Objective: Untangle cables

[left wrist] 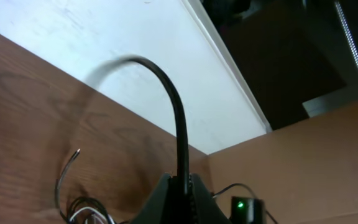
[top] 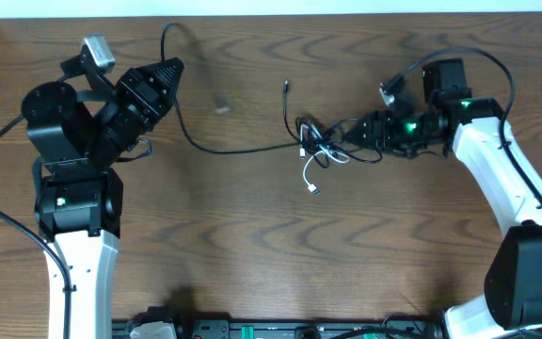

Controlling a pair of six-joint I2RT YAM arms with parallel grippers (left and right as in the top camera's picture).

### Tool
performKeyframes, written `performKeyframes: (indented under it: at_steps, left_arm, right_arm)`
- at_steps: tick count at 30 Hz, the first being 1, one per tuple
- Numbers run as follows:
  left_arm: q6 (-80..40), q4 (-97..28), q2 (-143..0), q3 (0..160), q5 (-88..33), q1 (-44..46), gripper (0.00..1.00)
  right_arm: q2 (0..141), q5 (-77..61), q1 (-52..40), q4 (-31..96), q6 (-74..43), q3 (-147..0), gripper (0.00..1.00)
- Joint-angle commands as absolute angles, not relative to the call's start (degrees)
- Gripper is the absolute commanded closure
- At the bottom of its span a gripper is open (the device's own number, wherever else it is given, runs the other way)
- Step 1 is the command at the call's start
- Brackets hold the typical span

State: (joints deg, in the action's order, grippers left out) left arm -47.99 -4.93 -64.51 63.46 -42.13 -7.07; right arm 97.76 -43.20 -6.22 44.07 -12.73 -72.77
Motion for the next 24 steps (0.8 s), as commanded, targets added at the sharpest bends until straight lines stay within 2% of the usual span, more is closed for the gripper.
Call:
performKeyframes:
  at_steps: [1,9,16,24]
  left_arm:
    - [-44.9,-4.7,-64.3,64.0,-43.3,-7.3,0.92]
    - [-40.2,-4.9,-64.3,64.0,-44.6,-7.3,0.93]
    - [-42.2,-4.3,-64.3,64.0,-44.4,-7.3,0.92]
    - [-43.1,-2.3,-64.3,64.0,-44.4,-7.3,0.93]
  right_arm:
    - [97.0,-55.5,-6.1,43.4,-5.7,-74.9,0.4]
    - [97.0,-54.1,-6.0,43.3,-5.7,-74.9,0.43]
    - [97.0,-54.1,-6.4,42.7,-5.7,-74.9,0.43]
    - [97.1,-40.7,-13.6,47.2,-3.6,-74.4,0.28]
